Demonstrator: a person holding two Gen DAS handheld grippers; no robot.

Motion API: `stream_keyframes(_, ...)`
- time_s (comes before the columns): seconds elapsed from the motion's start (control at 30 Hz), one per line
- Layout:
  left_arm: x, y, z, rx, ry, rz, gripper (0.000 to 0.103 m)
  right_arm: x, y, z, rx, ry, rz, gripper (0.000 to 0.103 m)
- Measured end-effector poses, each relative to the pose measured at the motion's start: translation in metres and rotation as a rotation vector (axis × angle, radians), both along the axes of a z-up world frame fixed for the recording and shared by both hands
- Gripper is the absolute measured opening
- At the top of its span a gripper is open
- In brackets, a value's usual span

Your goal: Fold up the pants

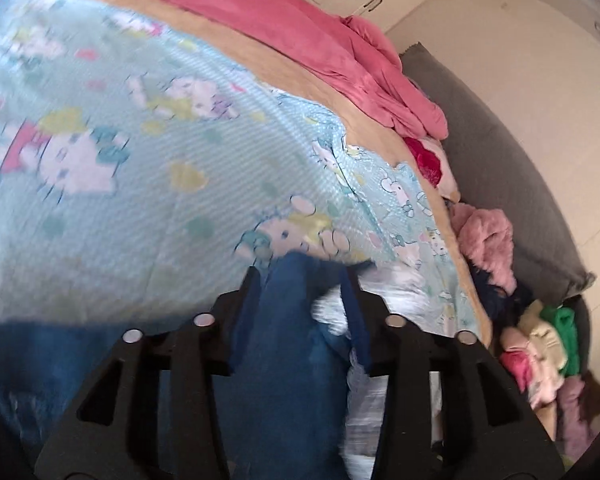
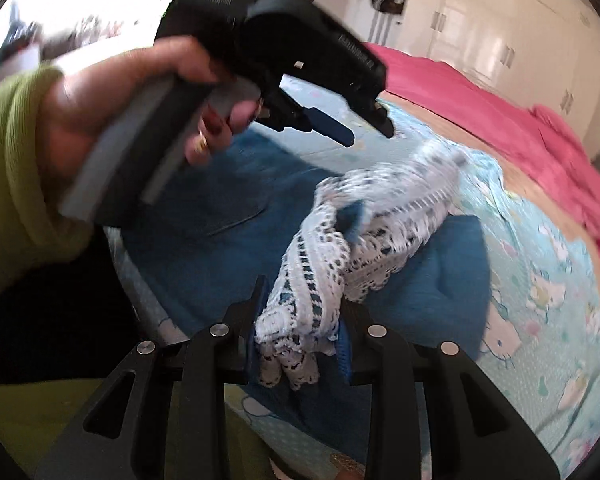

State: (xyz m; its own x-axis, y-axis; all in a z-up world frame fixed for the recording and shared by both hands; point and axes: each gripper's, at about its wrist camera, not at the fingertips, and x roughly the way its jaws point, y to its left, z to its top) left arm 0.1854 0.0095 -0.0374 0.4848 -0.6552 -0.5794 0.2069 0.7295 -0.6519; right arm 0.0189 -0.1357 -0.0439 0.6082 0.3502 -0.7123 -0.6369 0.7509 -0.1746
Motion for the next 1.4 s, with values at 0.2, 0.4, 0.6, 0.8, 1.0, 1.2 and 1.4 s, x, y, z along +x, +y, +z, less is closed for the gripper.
stream_keyframes(0.2, -0.005, 0.012, -0.021, -0.081, 0.073, 0.016, 0.045, -0.008, 0.005, -0.007, -0.01, -0.017, 0.034, 0.036)
stream_keyframes(0.4, -0.003, 0.008, -0.027, -0.171, 0.09, -0.006, 0.06, -0.011, -0.011, -0.006, -0.002, -0.04, 0.005, 0.054)
stream_keyframes(0.6, 0.0, -0.006, -0.027, -0.19, 0.105, -0.013, 0.06, -0.001, -0.017, -0.01, 0.066, 0.028, -0.019, 0.054)
stream_keyframes(0.8, 0.002, -0.029, -0.021, -0.096, 0.085, -0.022, 0.039, -0.003, -0.022, -0.009, 0.073, 0.039, 0.009, 0.016)
stream_keyframes(1.0, -0.004, -0.039, 0.001, -0.081, -0.016, -0.063, 0.008, -0.012, -0.021, 0.013, 0.095, -0.036, 0.031, 0.014)
stream_keyframes(1.2, 0.005, -0.016, -0.016, -0.03, 0.008, -0.022, 0.014, 0.001, 0.008, -0.012, -0.013, -0.009, 0.079, 0.014)
stream_keyframes(1.4, 0.009, -0.004, -0.043, 0.013, 0.065, 0.008, 0.022, -0.001, 0.014, -0.019, -0.017, 0.006, 0.111, 0.024)
